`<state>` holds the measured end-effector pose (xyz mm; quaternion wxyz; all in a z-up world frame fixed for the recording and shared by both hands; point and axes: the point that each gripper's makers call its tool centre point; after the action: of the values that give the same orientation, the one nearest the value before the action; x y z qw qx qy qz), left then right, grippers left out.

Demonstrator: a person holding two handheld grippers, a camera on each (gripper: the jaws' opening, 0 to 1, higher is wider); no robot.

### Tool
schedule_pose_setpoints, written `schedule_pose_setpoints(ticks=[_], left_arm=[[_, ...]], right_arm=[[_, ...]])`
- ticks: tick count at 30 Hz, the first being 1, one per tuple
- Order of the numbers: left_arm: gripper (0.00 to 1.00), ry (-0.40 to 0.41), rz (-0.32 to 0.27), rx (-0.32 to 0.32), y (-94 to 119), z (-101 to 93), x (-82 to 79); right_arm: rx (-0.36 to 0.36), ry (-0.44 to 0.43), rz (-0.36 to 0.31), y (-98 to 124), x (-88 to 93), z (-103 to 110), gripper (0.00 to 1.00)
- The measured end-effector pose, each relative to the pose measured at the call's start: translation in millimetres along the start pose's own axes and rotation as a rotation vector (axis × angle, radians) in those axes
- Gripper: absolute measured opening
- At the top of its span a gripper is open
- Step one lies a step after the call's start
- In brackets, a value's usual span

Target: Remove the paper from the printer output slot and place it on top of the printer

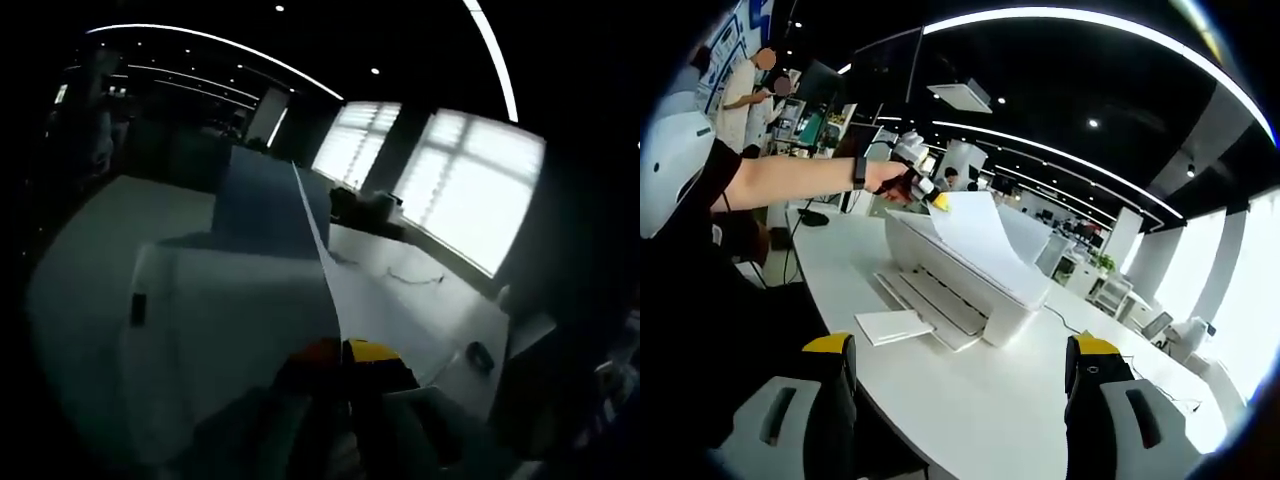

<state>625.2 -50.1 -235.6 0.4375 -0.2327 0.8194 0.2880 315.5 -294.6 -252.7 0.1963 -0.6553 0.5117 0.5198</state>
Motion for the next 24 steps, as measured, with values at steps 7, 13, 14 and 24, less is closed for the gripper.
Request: schedule_pose_setpoints(ticks=[7,13,14,24], left_arm=[[0.06,0.077,-0.028,0.031,2.3,2.3,-0.8],[0.06,0.108,-0.049,0.033,4.7,6.5,0.1],[0.06,0.108,-0.052,0.029,5.2,7.1,0.4],[0.06,0.153,-0.076,0.045,2.6,5.8,2.3]], right_arm=[[0.001,0.003,-0.001,0.6,-1.0,0.5,0.81],[0.001,0.003,0.000,0.7,-1.4,0.6,0.81],[0.001,0.003,-0.003,0.7,-1.9,0.6,0.81],[0.000,0.003,-0.002,0.4,-1.5,1.2,0.81]])
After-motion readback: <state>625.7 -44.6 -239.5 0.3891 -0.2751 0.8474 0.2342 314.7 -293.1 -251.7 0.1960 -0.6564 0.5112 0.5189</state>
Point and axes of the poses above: the point that each gripper's makers call its tool centre point, and the gripper's own axes: y roughly backward along the fingers, z roughly to its left, x roughly out of its underside, and after that the axes turned 2 degrees about -x, right-handed
